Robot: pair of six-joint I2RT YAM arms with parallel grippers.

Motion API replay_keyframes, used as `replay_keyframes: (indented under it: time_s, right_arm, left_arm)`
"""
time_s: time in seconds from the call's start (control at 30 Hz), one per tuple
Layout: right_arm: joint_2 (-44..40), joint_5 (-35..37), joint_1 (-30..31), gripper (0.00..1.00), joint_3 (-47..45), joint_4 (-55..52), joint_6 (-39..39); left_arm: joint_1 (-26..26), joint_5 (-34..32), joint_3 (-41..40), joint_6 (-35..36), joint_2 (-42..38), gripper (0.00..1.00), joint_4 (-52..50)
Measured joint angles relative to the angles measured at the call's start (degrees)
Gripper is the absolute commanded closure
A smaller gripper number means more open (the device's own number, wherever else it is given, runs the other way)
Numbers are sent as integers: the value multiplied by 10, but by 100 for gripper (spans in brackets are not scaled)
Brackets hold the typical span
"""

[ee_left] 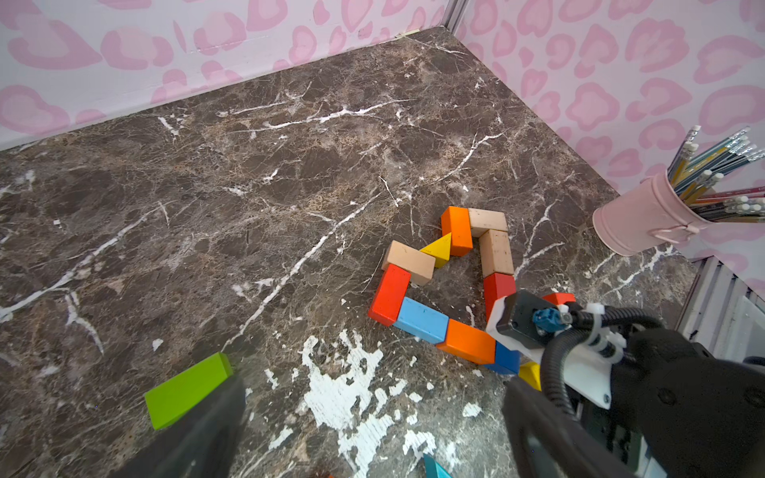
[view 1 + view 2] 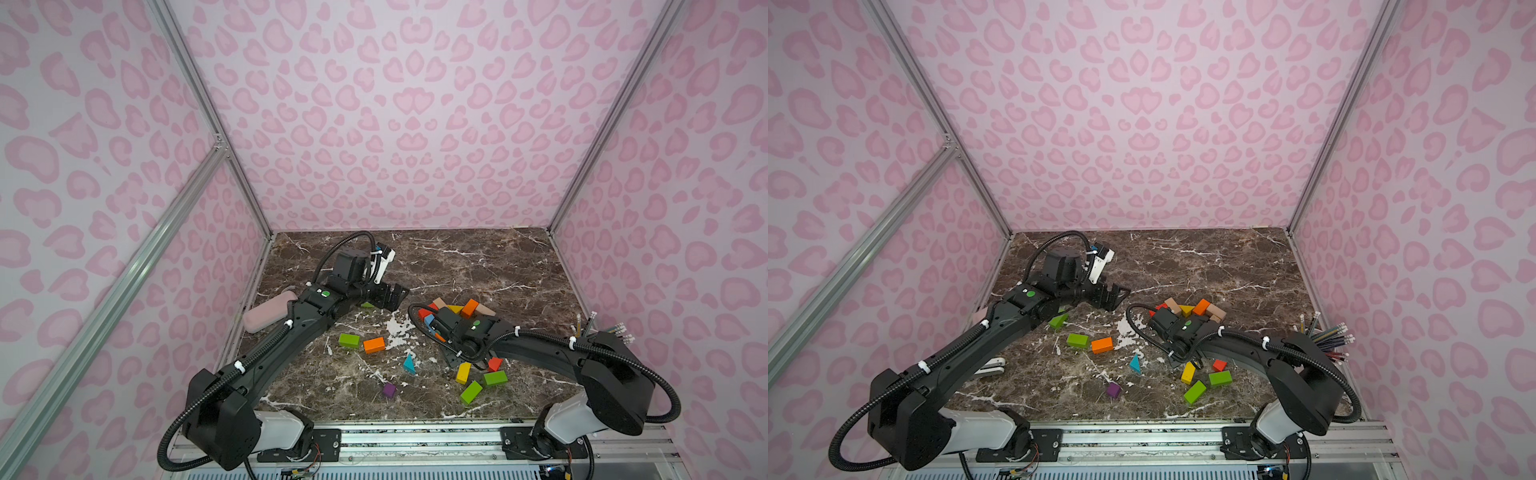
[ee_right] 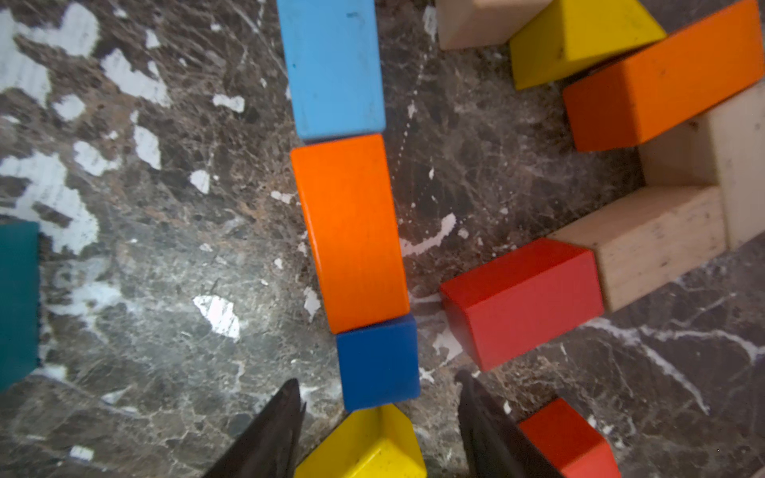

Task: Assemble a heart with building blocks
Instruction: Assemble the building block at the center of the board.

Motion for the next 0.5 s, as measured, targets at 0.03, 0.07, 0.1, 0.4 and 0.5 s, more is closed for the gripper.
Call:
replay_keyframes:
  time_s: [0.03,0.07,0.1,0.4,0.5]
  right_arm:
    - [2,3,1,35,1,-2,2]
    - [5,8,1,35,3,-6,4]
    - [7,13,2,35,4,-5,6]
    - [23,48,7,35,15,-22,10]
    - [26,57,7,35,15,-24,11]
  left_arm:
    - [0,0,0,0,0,1,0]
    - [0,0,0,0,0,1,0]
    - [0,0,0,0,0,1,0]
    - [0,2,-2,0,0,1,0]
    - [0,2,-2,0,0,1,0]
